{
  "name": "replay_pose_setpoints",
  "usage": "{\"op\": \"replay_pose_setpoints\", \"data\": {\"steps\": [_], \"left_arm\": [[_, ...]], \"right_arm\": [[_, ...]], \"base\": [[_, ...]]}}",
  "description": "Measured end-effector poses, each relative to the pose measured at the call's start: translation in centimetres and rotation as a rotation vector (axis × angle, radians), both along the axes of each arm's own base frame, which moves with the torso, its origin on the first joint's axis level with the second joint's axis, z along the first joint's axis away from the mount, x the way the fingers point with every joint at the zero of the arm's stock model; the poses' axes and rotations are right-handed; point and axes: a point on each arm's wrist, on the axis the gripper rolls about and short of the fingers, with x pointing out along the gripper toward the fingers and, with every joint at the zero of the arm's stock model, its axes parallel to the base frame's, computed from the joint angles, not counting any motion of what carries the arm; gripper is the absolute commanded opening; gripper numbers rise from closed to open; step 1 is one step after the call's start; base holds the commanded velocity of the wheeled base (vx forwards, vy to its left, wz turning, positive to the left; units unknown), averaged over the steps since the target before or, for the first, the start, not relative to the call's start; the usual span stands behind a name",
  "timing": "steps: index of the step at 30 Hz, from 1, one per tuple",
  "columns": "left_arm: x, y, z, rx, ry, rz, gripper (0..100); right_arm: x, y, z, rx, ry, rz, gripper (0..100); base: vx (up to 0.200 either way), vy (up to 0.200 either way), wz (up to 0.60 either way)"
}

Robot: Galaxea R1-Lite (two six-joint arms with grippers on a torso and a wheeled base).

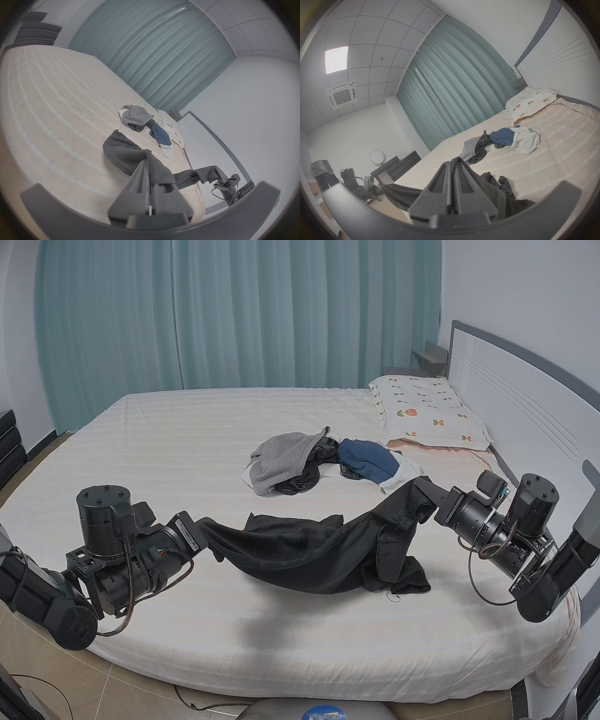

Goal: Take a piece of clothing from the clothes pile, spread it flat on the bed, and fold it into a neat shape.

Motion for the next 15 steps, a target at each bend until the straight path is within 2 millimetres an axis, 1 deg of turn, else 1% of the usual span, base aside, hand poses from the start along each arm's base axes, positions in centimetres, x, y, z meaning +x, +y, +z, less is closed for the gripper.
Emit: {"op": "replay_pose_setpoints", "data": {"steps": [15], "left_arm": [[-0.08,0.09,0.15,-0.001,-0.005,0.002,0]], "right_arm": [[0.17,0.04,0.17,-0.002,0.012,-0.016,0]], "base": [[0.000,0.200,0.00]]}}
